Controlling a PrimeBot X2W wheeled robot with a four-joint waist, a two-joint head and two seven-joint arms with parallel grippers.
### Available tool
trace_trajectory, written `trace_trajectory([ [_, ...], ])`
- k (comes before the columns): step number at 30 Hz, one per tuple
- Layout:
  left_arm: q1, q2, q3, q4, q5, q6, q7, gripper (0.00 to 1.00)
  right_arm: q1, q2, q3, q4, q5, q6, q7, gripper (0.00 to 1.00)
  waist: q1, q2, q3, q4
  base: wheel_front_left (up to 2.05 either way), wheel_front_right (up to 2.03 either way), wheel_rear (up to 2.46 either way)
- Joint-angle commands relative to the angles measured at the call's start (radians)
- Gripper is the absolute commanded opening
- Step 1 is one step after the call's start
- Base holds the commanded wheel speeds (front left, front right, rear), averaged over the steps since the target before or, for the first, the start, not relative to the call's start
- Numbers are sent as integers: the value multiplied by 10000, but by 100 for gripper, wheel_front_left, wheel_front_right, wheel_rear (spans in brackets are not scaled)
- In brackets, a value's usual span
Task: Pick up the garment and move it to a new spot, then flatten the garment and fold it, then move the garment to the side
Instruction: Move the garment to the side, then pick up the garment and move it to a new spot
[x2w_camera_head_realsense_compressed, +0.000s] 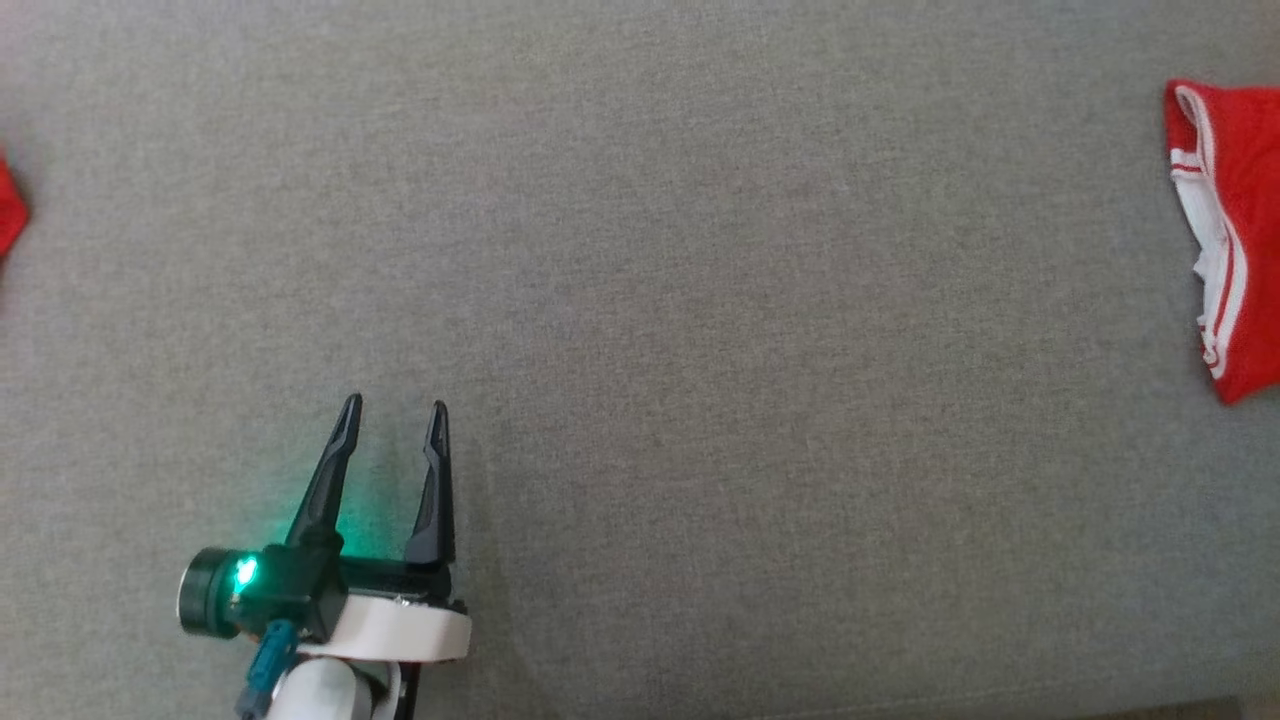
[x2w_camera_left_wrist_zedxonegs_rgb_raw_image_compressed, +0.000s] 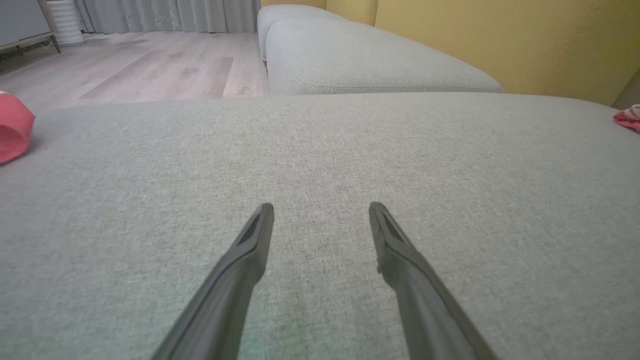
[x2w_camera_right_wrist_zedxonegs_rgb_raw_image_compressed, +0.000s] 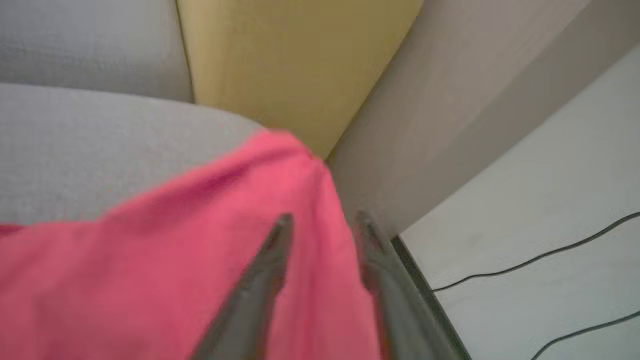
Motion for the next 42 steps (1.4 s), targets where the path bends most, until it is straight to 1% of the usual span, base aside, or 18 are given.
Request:
trace_trajectory([
  [1, -94, 12, 347, -311, 9, 31, -95, 100, -92, 33, -39, -625, -231, -9, -436, 100, -1, 0, -148, 22, 0, 0, 0],
  [4, -30, 2, 325, -306, -131, 88, -95, 100, 120, 785, -30, -1233, -423, -9, -1251, 100, -1, 0, -474, 71, 0, 0, 0],
  [8, 143, -7, 334, -234, -533, 201, -95, 100, 970, 1663, 536, -2197, 53, -9, -2086, 100, -1, 0, -1121, 192, 0, 0, 0],
  [9, 143, -7, 334, -234, -533, 201, -95, 100, 970, 1663, 536, -2197, 53, -9, -2086, 100, -1, 0, -1121, 192, 0, 0, 0],
  [14, 448, -10, 264, -194, -1001, 451, -95, 100, 2765, 2603, 1638, -3741, 1001, -9, -2442, 100, -1, 0, -1972, 351, 0, 0, 0],
  [15, 569, -10, 264, -149, -1062, 516, -95, 100, 3554, 2987, 2077, -4326, 1326, -9, -2588, 100, -1, 0, -2289, 415, 0, 0, 0],
  [19, 842, -11, 353, 34, -1110, 520, -95, 100, 5013, 3549, 2810, -4962, 2047, -9, -2861, 100, -1, 0, -2750, 497, 0, 0, 0],
  [23, 1083, -11, 409, 221, -1032, 457, -95, 100, 6147, 3875, 3237, -4963, 2419, -9, -3174, 100, -1, 0, -3090, 530, 0, 0, 0],
  [28, 1251, -12, 525, 414, -940, 397, -95, 100, 7024, 4148, 3672, -4709, 2700, -9, -3305, 100, -1, 0, -3285, 470, 0, 0, 0],
  [32, 1279, -12, 558, 594, -892, 320, -95, 100, 7327, 4216, 4043, -4762, 2733, -9, -3316, 100, -1, 0, -3346, 416, 0, 0, 0],
  [42, 1253, -12, 548, 741, -920, 201, -95, 100, 7481, 4243, 4341, -4911, 2929, -9, -3319, 100, -1, 0, -3414, 474, 0, 0, 0],
])
